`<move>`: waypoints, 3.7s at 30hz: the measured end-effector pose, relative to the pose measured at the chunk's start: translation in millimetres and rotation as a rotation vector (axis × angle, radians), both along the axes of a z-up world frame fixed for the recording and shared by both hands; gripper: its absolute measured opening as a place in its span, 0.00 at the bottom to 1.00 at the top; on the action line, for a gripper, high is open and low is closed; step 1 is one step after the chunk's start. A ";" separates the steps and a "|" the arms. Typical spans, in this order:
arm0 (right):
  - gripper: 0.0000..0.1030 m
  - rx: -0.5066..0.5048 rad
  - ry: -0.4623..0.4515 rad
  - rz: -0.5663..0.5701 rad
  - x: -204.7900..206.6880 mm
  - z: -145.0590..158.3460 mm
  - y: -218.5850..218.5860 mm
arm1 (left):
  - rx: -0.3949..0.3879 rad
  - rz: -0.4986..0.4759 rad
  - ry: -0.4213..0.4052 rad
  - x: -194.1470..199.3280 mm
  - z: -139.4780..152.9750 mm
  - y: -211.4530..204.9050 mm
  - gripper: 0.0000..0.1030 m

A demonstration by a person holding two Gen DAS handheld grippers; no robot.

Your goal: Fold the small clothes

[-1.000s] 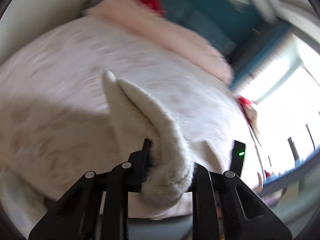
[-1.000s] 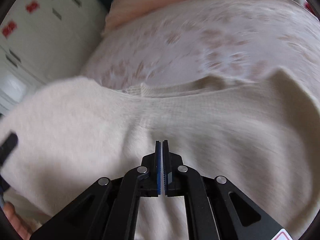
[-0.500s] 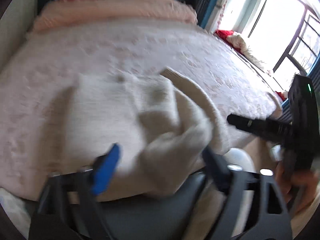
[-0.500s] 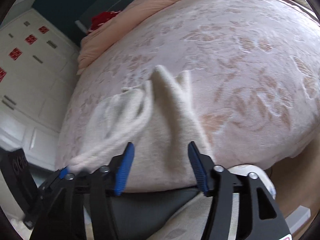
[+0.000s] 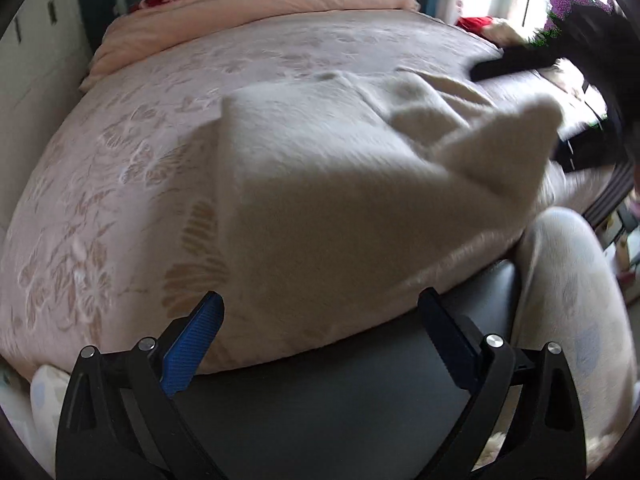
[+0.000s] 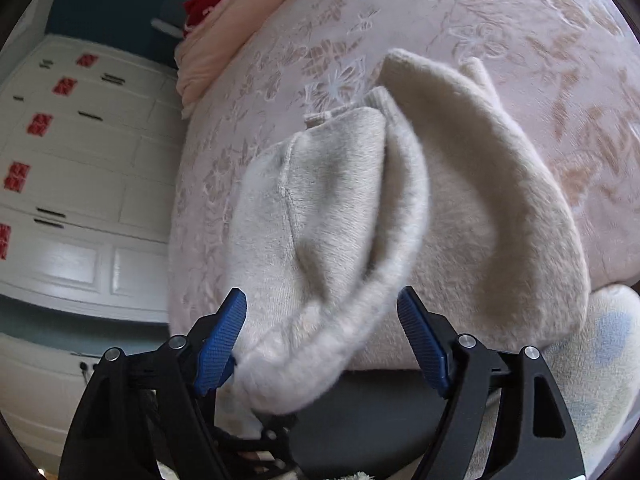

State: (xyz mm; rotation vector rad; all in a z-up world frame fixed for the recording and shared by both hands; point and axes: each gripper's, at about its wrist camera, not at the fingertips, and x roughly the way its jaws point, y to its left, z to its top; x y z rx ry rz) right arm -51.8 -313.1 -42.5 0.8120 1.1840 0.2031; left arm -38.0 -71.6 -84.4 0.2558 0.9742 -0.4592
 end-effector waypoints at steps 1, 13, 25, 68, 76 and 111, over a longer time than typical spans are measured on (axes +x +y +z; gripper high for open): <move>0.74 -0.038 0.011 0.017 5.9 -0.6 6.2 | 0.006 -0.015 -0.010 -4.2 -1.1 -2.2 0.93; 0.11 -0.187 -0.435 0.081 -6.6 116.3 21.9 | -0.077 0.055 0.051 26.4 2.3 11.5 0.22; 0.45 -0.218 -0.150 -0.091 -10.6 -9.5 -53.5 | -0.089 0.064 0.103 27.3 -2.7 0.1 0.27; 0.10 -0.318 -0.197 0.302 -23.8 -8.5 112.1 | -0.168 0.379 -0.021 14.5 59.1 99.6 0.85; 0.07 -0.337 -0.179 0.314 -10.2 -33.1 121.3 | -0.162 0.337 -0.025 12.4 61.8 80.2 0.86; 0.12 -0.441 -0.155 0.019 37.3 9.6 -13.5 | -0.232 0.078 0.069 61.4 56.4 -65.1 0.90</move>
